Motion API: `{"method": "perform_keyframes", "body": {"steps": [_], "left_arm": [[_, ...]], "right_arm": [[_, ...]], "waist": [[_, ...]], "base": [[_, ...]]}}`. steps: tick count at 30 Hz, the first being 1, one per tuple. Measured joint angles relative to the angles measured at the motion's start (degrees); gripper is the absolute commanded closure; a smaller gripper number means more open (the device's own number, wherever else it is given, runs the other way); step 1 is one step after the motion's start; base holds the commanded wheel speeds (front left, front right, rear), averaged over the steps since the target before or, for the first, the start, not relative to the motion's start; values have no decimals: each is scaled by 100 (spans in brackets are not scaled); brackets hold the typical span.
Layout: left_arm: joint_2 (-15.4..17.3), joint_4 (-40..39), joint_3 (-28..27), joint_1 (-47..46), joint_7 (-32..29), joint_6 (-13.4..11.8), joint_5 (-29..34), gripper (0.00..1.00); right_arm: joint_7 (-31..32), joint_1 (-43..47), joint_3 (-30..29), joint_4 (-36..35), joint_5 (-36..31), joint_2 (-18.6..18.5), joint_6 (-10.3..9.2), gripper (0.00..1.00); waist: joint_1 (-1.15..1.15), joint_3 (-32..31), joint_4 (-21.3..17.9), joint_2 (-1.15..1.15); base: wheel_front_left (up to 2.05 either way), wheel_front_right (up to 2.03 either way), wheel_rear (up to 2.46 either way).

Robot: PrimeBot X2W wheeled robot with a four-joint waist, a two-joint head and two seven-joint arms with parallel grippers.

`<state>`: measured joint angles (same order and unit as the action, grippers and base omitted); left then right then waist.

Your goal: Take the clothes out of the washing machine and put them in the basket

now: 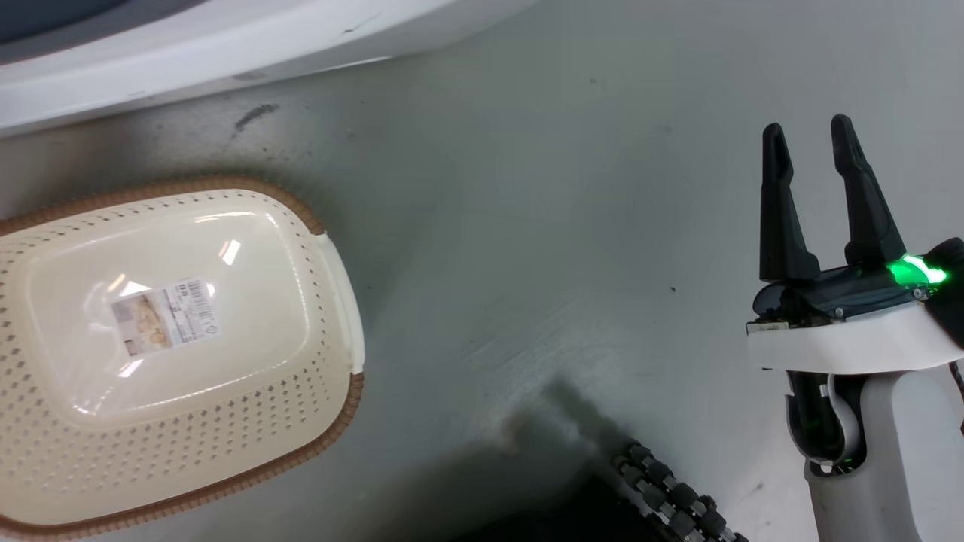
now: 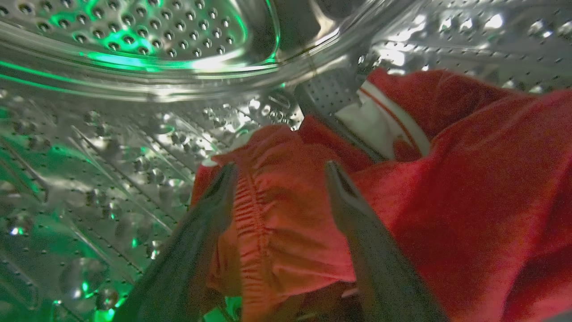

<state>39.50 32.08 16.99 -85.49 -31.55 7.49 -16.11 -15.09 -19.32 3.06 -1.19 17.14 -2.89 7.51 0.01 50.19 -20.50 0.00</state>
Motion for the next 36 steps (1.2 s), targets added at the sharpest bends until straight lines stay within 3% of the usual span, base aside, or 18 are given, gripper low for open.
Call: {"method": "perform_keyframes", "body": {"steps": [9, 20, 21, 22, 23, 28, 36], "left_arm": [[381, 630, 571, -964, -1546, 0, -180, 0], [660, 761, 1217, -1268, -2132, 0, -580, 0], [688, 761, 1271, -1289, -2176, 0, -642, 5], [711, 762, 1319, -1311, -2199, 0, -713, 88], [733, 756, 1383, -1324, -2212, 0, -788, 100], [866, 719, 1560, -1364, -2012, 0, -1010, 100], [821, 927, 1783, -1320, -862, 0, -1247, 100]], "right_arm": [[0, -63, 335, -157, 259, -1, 0, 0], [0, -25, 335, -234, 398, -1, 0, 0], [0, -25, 335, -238, 398, -1, 0, 0], [0, -24, 335, -242, 398, -1, 0, 0], [0, -24, 335, -247, 399, -1, 0, 0], [0, -30, 357, -259, 399, -1, 0, 0], [0, -82, 286, -212, 244, -1, 0, 0]], "waist": [[0, 431, -328, 0], [-1, 618, -474, 0], [-1, 621, -474, 0], [-2, 621, -475, 0], [-1, 623, -475, 0], [-1, 620, -481, 0], [-2, 372, -421, 0]], "base": [[0, 0, 0], [0, 0, 0], [0, 0, 0], [0, 0, 0], [0, 0, 0], [0, 0, 0], [0, 0, 0]]}}
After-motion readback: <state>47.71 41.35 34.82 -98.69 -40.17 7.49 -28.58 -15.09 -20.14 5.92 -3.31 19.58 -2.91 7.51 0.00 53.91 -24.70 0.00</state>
